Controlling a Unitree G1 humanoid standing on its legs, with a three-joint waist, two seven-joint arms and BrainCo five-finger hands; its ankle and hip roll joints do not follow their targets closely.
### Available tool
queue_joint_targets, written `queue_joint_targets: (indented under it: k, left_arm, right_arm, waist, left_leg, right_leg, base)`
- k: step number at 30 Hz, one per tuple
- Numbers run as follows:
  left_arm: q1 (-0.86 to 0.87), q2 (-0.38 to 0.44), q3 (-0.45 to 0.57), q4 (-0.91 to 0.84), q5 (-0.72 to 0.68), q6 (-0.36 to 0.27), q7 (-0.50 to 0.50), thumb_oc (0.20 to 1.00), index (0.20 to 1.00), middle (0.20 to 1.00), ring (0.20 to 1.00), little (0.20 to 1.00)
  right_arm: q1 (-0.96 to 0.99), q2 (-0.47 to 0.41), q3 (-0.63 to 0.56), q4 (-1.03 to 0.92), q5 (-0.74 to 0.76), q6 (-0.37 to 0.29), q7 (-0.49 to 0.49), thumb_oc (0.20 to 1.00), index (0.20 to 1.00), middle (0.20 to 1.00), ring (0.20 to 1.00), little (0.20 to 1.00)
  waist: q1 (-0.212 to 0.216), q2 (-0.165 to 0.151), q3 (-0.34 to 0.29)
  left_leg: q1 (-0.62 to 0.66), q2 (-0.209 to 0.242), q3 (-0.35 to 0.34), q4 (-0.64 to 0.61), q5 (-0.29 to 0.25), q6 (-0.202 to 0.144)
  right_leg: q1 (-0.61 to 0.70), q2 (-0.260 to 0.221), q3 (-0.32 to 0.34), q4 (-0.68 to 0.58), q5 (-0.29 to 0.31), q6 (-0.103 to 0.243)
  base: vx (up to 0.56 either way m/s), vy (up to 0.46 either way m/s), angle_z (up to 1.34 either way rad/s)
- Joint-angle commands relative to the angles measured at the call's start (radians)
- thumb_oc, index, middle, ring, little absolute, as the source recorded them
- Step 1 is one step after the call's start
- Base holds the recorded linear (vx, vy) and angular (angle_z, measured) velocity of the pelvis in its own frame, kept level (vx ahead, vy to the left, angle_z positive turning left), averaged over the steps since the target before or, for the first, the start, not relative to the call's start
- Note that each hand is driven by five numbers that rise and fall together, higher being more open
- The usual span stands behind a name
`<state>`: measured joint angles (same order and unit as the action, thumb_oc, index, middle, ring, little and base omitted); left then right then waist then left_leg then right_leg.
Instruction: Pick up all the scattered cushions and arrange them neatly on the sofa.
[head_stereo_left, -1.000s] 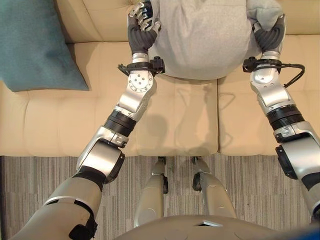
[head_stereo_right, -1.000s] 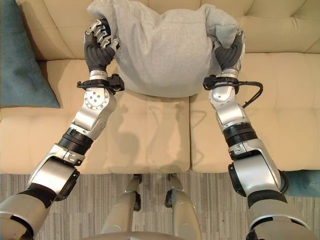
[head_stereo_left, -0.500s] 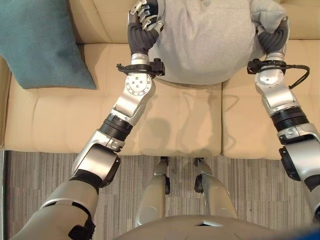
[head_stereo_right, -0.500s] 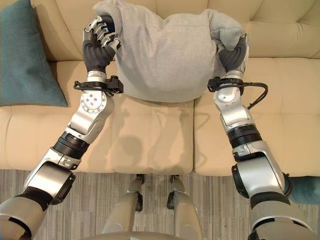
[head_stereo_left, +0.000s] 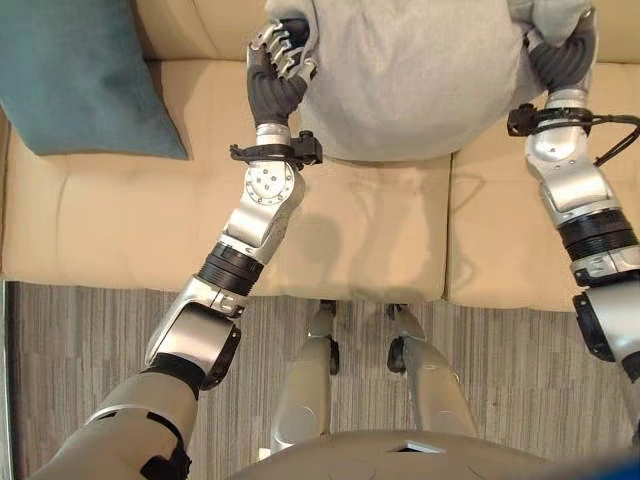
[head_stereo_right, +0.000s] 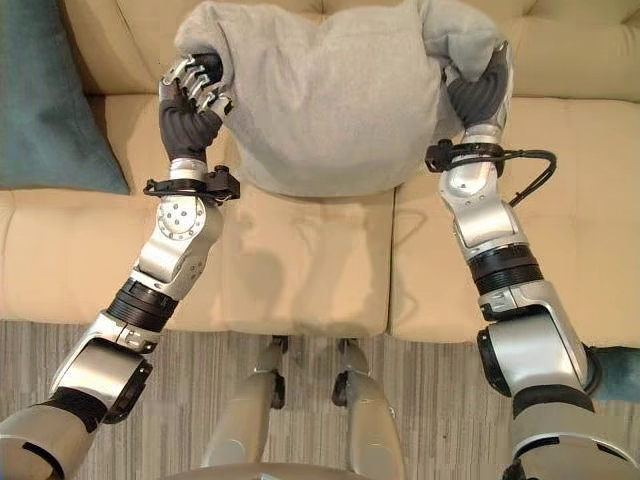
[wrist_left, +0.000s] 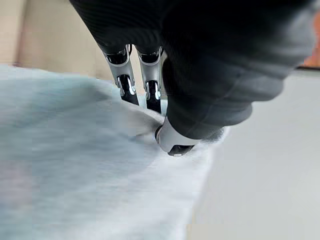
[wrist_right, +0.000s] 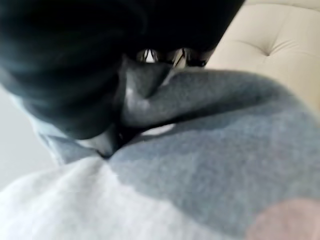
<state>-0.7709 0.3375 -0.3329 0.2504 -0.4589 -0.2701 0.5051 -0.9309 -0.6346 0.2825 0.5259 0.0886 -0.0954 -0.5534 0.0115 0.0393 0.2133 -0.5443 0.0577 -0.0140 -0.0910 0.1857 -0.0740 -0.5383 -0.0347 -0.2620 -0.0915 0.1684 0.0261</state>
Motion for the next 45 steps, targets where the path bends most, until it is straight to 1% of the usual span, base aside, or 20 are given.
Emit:
queue_joint_targets:
  k: [1,2,3,4,5,9,11,14,15,17,21,23,24,25,26,28,31,35,41,45]
  left_arm:
    - [-0.070,0.004,-0.022,0.033,0.051,-0.021,-0.004,0.200,0.200,0.200,0.200,0.200]
    - [-0.081,0.011,-0.025,0.047,0.061,-0.017,0.000,0.200,0.200,0.200,0.200,0.200]
    - [-0.093,0.016,-0.027,0.061,0.069,-0.015,0.005,0.561,0.561,0.561,0.561,0.561]
    - [-0.111,0.026,-0.032,0.080,0.083,-0.012,0.012,1.000,1.000,1.000,1.000,1.000]
    - [-0.159,0.046,-0.043,0.128,0.100,0.000,0.029,1.000,1.000,1.000,1.000,1.000]
    - [-0.356,0.118,-0.109,0.321,0.098,0.018,0.044,1.000,1.000,1.000,1.000,1.000]
    - [-0.444,0.160,-0.132,0.427,0.004,0.017,0.017,1.000,1.000,1.000,1.000,1.000]
    - [-0.533,0.325,-0.182,0.608,-0.041,0.051,-0.056,1.000,1.000,1.000,1.000,1.000]
    - [-0.505,0.399,-0.171,0.635,-0.037,0.063,-0.087,1.000,1.000,1.000,1.000,1.000]
    - [-0.479,0.424,-0.158,0.618,-0.026,0.063,-0.091,1.000,1.000,1.000,1.000,1.000]
    - [-0.216,0.484,-0.017,0.382,0.031,0.046,-0.091,1.000,1.000,1.000,1.000,1.000]
    - [0.064,0.456,0.143,0.120,0.052,0.002,-0.105,1.000,1.000,1.000,1.000,1.000]
    - [0.223,0.392,0.219,0.006,0.076,-0.003,-0.114,1.000,1.000,1.000,1.000,1.000]
    - [0.229,0.391,0.220,-0.001,0.078,0.000,-0.114,1.000,1.000,1.000,1.000,1.000]
    - [0.389,0.319,0.296,-0.101,0.114,0.002,-0.145,1.000,1.000,1.000,1.000,1.000]
    - [0.574,0.256,0.350,-0.151,0.180,0.027,-0.191,1.000,1.000,1.000,1.000,1.000]
    - [0.727,0.230,0.366,-0.150,0.255,0.058,-0.251,1.000,1.000,1.000,1.000,1.000]
    - [0.911,0.120,0.324,0.164,0.370,0.147,-0.338,1.000,1.000,1.000,1.000,1.000]
    - [0.876,-0.003,0.233,0.812,0.504,0.198,-0.325,1.000,1.000,1.000,1.000,1.000]
    - [0.847,-0.012,0.202,0.951,0.561,0.216,-0.311,1.000,1.000,1.000,1.000,1.000]
  right_arm:
    - [-0.048,-0.005,0.030,-0.059,-0.068,-0.051,-0.007,0.200,0.200,0.200,0.200,0.200]
    - [-0.053,0.000,0.033,-0.053,-0.069,-0.048,-0.006,0.200,0.200,0.200,0.200,0.200]
    - [-0.056,0.003,0.036,-0.046,-0.070,-0.047,-0.008,0.200,0.200,0.200,0.200,0.200]
    - [-0.067,0.010,0.044,-0.031,-0.071,-0.045,-0.010,0.200,0.200,0.200,0.200,0.200]
    - [-0.096,0.013,0.067,0.009,-0.069,-0.035,-0.008,1.000,1.000,1.000,1.000,1.000]
    - [-0.257,-0.026,0.188,0.176,-0.028,-0.010,0.015,1.000,1.000,1.000,1.000,1.000]
    - [-0.322,-0.043,0.228,0.266,0.029,0.019,0.027,1.000,1.000,1.000,1.000,1.000]
    - [-0.377,-0.157,0.309,0.400,0.110,0.052,0.101,1.000,1.000,1.000,1.000,1.000]
    - [-0.328,-0.220,0.273,0.423,0.161,0.046,0.121,1.000,1.000,1.000,1.000,1.000]
    - [-0.292,-0.237,0.243,0.418,0.179,0.040,0.124,1.000,1.000,1.000,1.000,1.000]
    - [-0.006,-0.286,0.019,0.269,0.221,-0.002,0.118,1.000,1.000,1.000,1.000,1.000]
    - [0.249,-0.233,-0.145,0.088,0.176,-0.032,0.126,1.000,1.000,1.000,1.000,1.000]
    - [0.389,-0.179,-0.236,-0.009,0.148,-0.058,0.129,1.000,1.000,1.000,1.000,1.000]
    - [0.398,-0.177,-0.240,-0.016,0.147,-0.055,0.129,1.000,1.000,1.000,1.000,1.000]
    - [0.548,-0.107,-0.321,-0.107,0.092,-0.066,0.155,1.000,1.000,1.000,1.000,1.000]
    - [0.719,-0.009,-0.387,-0.159,0.030,-0.069,0.191,1.000,1.000,1.000,1.000,1.000]
    - [0.846,0.066,-0.415,-0.154,-0.018,-0.058,0.239,1.000,1.000,1.000,1.000,1.000]
    - [0.947,0.169,-0.323,0.052,-0.119,-0.018,0.312,1.000,1.000,1.000,1.000,1.000]
    - [0.927,0.255,-0.154,0.520,-0.214,0.012,0.351,1.000,1.000,1.000,1.000,1.000]
    - [0.944,0.295,-0.145,0.690,-0.183,0.018,0.355,1.000,1.000,1.000,1.000,1.000]
  waist:
    - [-0.001,-0.069,-0.071]
    - [-0.004,-0.072,-0.073]
    - [-0.005,-0.074,-0.074]
    - [-0.007,-0.076,-0.076]
    - [-0.010,-0.079,-0.082]
    - [-0.016,-0.082,-0.086]
    - [-0.017,-0.081,-0.081]
    - [-0.020,-0.084,-0.085]
    - [-0.023,-0.088,-0.095]
    - [-0.023,-0.090,-0.101]
    - [-0.028,-0.100,-0.125]
    - [-0.034,-0.110,-0.142]
    - [-0.036,-0.116,-0.154]
    - [-0.037,-0.118,-0.157]
    - [-0.040,-0.123,-0.161]
    - [-0.042,-0.120,-0.172]
    - [-0.043,-0.113,-0.176]
    - [-0.041,-0.094,-0.171]
    - [-0.032,-0.088,-0.177]
    - [-0.047,-0.086,-0.162]
  left_leg:
    - [0.038,0.012,0.035,0.004,-0.064,-0.063]
    - [0.036,0.013,0.035,0.004,-0.065,-0.064]
    - [0.034,0.013,0.035,0.004,-0.064,-0.064]
    - [0.033,0.013,0.036,0.004,-0.063,-0.065]
    - [0.028,0.014,0.035,0.004,-0.063,-0.066]
    - [0.024,0.011,0.031,0.004,-0.061,-0.068]
    - [0.028,0.009,0.032,0.004,-0.060,-0.069]
    - [0.043,0.006,0.031,0.004,-0.061,-0.065]
    - [0.051,0.005,0.033,0.004,-0.067,-0.063]
    - [0.055,0.005,0.033,0.004,-0.069,-0.062]
    - [0.084,0.005,0.037,0.004,-0.087,-0.058]
    - [0.122,0.009,0.040,0.004,-0.105,-0.055]
    - [0.153,0.012,0.043,0.004,-0.117,-0.053]
    - [0.150,0.009,0.042,0.004,-0.111,-0.051]
    - [0.184,0.006,0.045,0.004,-0.125,-0.047]
    - [0.246,0.008,0.051,0.004,-0.139,-0.042]
    - [0.307,0.008,0.060,0.004,-0.151,-0.033]
    - [0.439,-0.002,0.090,0.004,-0.175,-0.004]
    - [0.578,-0.003,0.122,0.004,-0.208,0.003]
    - [0.632,0.007,0.114,0.009,-0.216,0.008]
  right_leg:
    - [0.011,-0.065,0.032,0.004,-0.049,0.137]
    - [0.007,-0.064,0.032,0.004,-0.048,0.137]
    - [0.006,-0.064,0.032,0.004,-0.048,0.137]
    - [0.004,-0.064,0.033,0.004,-0.047,0.138]
    - [0.000,-0.064,0.032,0.004,-0.046,0.139]
    - [-0.003,-0.062,0.031,0.004,-0.039,0.144]
    - [0.002,-0.063,0.029,0.004,-0.033,0.147]
    - [0.016,-0.063,0.026,0.004,-0.025,0.151]
    - [0.023,-0.065,0.026,0.004,-0.025,0.152]
    - [0.027,-0.066,0.026,0.004,-0.026,0.153]
    - [0.056,-0.066,0.023,0.004,-0.035,0.152]
    - [0.096,-0.066,0.024,0.004,-0.048,0.149]
    - [0.130,-0.067,0.026,0.004,-0.058,0.148]
    - [0.128,-0.070,0.025,0.004,-0.053,0.148]
    - [0.163,-0.068,0.028,0.004,-0.063,0.148]
    - [0.226,-0.072,0.029,0.004,-0.078,0.148]
    - [0.287,-0.072,0.028,0.004,-0.090,0.146]
    - [0.415,-0.060,0.034,0.004,-0.109,0.141]
    - [0.553,-0.045,0.053,0.004,-0.150,0.132]
    - [0.603,-0.023,0.077,0.017,-0.182,0.109]
  base:
    - [0.00,0.000,0.00]
    - [0.00,0.000,0.00]
    - [0.00,0.000,0.00]
    - [0.00,0.000,0.00]
    - [0.00,0.000,0.00]
    - [0.00,0.008,0.00]
    - [-0.01,0.025,0.00]
    - [0.01,0.041,0.00]
    - [0.03,0.036,0.02]
    - [0.03,0.028,0.03]
    - [0.06,0.021,0.06]
    - [0.13,0.015,0.03]
    - [0.08,0.017,0.04]
    - [0.11,0.023,0.04]
    - [0.09,0.030,0.00]
    - [0.12,0.046,-0.15]
    - [0.06,0.062,-0.05]
    - [-0.04,0.063,-0.12]
    - [-0.01,0.004,-0.23]
    - [0.01,-0.085,-0.06]
